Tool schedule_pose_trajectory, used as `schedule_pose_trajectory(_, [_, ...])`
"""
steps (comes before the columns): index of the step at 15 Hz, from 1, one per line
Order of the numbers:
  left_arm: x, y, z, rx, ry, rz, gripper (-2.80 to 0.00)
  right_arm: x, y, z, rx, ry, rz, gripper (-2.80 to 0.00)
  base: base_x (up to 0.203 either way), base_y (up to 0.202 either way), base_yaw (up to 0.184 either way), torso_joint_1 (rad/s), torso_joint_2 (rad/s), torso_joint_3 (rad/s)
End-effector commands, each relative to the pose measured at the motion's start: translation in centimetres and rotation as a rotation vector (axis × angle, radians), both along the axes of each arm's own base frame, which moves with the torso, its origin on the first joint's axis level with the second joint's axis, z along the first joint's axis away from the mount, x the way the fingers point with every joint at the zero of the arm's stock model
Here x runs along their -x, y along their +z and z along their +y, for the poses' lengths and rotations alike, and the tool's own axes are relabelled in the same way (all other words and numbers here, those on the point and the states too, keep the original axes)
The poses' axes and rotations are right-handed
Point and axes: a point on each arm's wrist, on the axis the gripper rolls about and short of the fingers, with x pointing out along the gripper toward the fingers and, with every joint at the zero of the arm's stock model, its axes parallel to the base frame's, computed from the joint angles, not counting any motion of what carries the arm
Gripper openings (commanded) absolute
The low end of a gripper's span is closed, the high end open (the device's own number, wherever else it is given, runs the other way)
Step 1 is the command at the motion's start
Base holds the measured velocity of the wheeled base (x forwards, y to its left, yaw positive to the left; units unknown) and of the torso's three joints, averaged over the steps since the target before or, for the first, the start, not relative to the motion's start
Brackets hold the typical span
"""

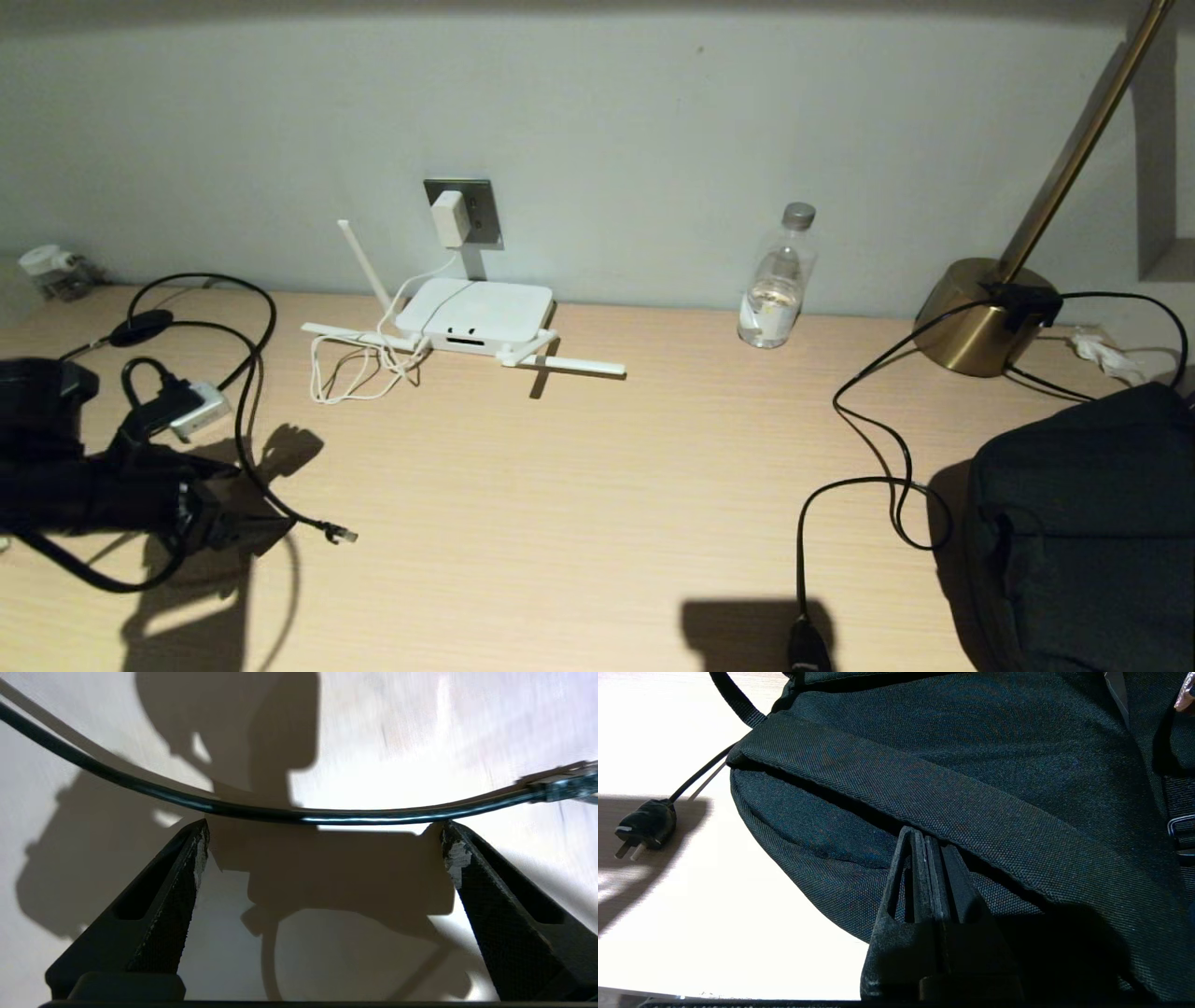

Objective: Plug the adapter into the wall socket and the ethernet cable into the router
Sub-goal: Pick up cable

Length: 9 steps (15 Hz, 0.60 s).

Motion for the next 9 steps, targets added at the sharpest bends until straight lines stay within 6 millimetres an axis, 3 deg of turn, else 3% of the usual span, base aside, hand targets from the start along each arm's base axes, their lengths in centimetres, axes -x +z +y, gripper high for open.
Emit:
schedule_pose_trajectory(1, [-1.8,-0.1,-0.4,-0.002,-0.038,-0.010,0.00,0.0,0.0,0.0,0.002,0.000,0.000,-2.80,0.000,0.000,0.000,0.000,0.00,0.000])
schedule_pose_trajectory(5, [-5.5,2.1,-3.0,-0.009,-0.131,-0.103,0.00,0.0,0.0,0.0,0.000,0.002,0.000,-2.80,0.000,0.000,0.000,0.000,0.00,0.000])
schedule_pose_trajectory(9, [-4.2,5.5,-5.0,-0.027,-0.183,-0.188,0.00,0.0,0.0,0.0,0.000,0.000,0.000,-2.80,0.000,0.000,0.000,0.000,0.00,0.000])
